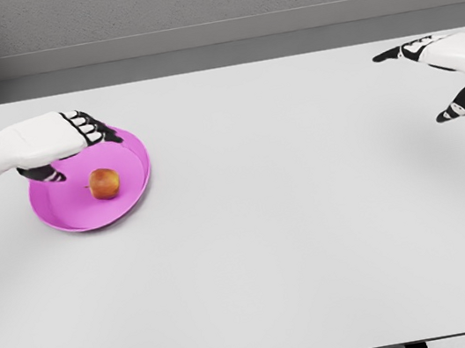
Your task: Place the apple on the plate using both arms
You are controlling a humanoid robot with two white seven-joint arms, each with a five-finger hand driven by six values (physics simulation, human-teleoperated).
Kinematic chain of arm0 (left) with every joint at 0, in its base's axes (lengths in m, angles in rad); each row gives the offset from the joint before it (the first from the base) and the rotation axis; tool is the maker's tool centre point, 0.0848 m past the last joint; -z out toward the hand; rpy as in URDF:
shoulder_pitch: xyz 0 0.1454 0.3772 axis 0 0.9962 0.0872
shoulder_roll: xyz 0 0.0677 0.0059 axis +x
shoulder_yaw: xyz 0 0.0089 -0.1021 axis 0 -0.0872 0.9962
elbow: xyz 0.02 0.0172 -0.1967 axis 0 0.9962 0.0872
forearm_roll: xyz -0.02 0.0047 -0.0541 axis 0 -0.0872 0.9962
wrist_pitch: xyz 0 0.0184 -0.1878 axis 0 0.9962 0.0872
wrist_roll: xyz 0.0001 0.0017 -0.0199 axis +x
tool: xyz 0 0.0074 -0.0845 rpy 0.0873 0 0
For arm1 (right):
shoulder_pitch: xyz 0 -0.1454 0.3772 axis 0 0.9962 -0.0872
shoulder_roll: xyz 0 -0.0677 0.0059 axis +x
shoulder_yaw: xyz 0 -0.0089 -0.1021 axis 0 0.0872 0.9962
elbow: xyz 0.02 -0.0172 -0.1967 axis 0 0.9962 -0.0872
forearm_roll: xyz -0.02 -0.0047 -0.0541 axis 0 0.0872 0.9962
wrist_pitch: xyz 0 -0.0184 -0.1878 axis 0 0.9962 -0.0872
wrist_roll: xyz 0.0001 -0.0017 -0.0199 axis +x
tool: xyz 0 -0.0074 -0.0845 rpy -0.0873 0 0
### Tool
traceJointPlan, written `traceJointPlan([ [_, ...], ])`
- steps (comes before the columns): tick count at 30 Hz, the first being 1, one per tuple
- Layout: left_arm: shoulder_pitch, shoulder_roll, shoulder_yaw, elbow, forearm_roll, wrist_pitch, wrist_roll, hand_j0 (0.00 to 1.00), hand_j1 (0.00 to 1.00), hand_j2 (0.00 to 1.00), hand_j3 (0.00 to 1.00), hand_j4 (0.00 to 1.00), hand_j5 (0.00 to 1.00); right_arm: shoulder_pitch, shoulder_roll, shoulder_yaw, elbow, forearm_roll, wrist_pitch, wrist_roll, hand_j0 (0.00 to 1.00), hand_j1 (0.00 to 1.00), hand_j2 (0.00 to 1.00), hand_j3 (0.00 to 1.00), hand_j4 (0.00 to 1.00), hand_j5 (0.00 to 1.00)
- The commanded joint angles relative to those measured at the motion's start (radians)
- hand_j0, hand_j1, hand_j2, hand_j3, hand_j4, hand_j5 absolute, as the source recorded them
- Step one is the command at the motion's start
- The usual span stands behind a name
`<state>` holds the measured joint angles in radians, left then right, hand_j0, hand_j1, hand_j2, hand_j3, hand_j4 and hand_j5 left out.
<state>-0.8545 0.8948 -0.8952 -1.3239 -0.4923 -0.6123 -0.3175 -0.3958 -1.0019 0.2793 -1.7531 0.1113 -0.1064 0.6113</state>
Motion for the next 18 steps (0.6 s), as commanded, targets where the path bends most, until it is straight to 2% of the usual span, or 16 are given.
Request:
traceJointPlan([
  [1, 0.003, 0.007, 0.021, 0.046, 0.103, 0.001, 0.001, 1.0, 1.0, 1.0, 1.0, 1.0, 1.0, 0.0, -0.001, 0.0, 0.0, -0.002, 0.001, 0.0, 1.0, 1.0, 1.0, 1.0, 1.0, 1.0],
  [2, 0.003, 0.009, 0.021, 0.06, 0.13, 0.001, -0.002, 1.0, 1.0, 1.0, 1.0, 1.0, 1.0, -0.002, -0.001, 0.0, 0.0, -0.002, 0.001, 0.0, 1.0, 1.0, 1.0, 1.0, 1.0, 1.0],
  [5, 0.003, 0.013, 0.053, 0.095, 0.136, 0.001, -0.002, 1.0, 1.0, 1.0, 1.0, 1.0, 1.0, 0.0, -0.001, 0.0, 0.0, -0.002, 0.001, 0.0, 1.0, 1.0, 1.0, 1.0, 1.0, 1.0],
  [9, 0.009, 0.038, 0.056, 0.095, 0.135, 0.001, -0.005, 1.0, 1.0, 1.0, 1.0, 1.0, 1.0, -0.003, 0.0, 0.014, 0.0, -0.002, 0.001, 0.0, 1.0, 1.0, 1.0, 1.0, 1.0, 1.0],
  [18, 0.011, 0.036, 0.056, 0.092, 0.133, 0.001, -0.005, 1.0, 1.0, 1.0, 1.0, 1.0, 1.0, -0.005, 0.003, 0.018, 0.0, -0.002, 0.001, 0.0, 1.0, 1.0, 1.0, 1.0, 1.0, 1.0],
])
